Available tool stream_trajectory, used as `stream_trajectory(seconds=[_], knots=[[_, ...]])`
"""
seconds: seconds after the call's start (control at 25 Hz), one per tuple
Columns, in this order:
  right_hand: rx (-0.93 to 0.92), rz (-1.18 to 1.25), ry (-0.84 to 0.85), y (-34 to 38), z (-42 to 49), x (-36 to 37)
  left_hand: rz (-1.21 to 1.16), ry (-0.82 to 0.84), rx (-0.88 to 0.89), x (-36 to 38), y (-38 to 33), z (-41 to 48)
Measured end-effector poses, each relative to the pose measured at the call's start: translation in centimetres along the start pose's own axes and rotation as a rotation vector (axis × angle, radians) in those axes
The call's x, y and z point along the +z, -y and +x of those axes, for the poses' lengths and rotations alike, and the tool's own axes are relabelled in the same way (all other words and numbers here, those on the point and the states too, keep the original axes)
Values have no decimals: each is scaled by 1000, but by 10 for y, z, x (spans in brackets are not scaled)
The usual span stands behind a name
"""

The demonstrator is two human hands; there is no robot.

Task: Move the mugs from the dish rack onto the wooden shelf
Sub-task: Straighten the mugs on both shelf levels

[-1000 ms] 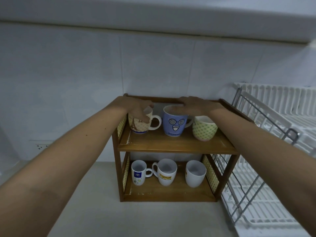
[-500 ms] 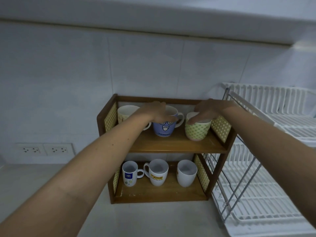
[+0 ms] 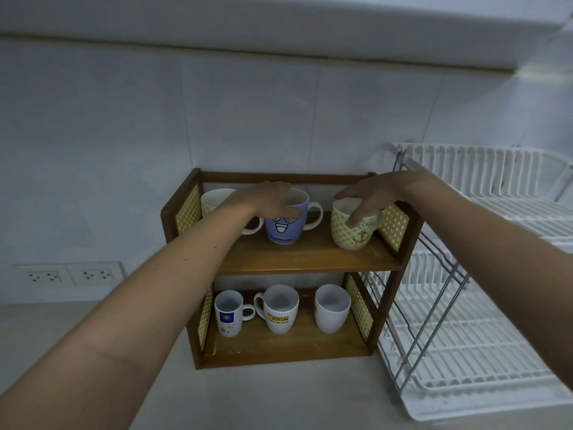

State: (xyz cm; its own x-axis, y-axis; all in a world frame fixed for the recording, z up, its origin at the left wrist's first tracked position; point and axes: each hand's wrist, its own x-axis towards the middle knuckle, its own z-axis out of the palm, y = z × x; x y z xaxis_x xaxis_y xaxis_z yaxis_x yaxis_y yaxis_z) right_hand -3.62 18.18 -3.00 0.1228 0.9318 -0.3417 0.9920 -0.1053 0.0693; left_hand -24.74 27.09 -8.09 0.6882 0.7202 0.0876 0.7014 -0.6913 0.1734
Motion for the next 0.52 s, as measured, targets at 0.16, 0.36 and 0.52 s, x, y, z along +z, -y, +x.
stream_trajectory(seconds=[0.16,0.36,0.52], knots=[[28,15,-168,1,12,14,31,10,2,1,1,2],[51,-43,-208,3,17,16,25,-4,-16,3,0,3],[70,-22,-173,3,14,19,-146,83,-15,-11,7,-11]])
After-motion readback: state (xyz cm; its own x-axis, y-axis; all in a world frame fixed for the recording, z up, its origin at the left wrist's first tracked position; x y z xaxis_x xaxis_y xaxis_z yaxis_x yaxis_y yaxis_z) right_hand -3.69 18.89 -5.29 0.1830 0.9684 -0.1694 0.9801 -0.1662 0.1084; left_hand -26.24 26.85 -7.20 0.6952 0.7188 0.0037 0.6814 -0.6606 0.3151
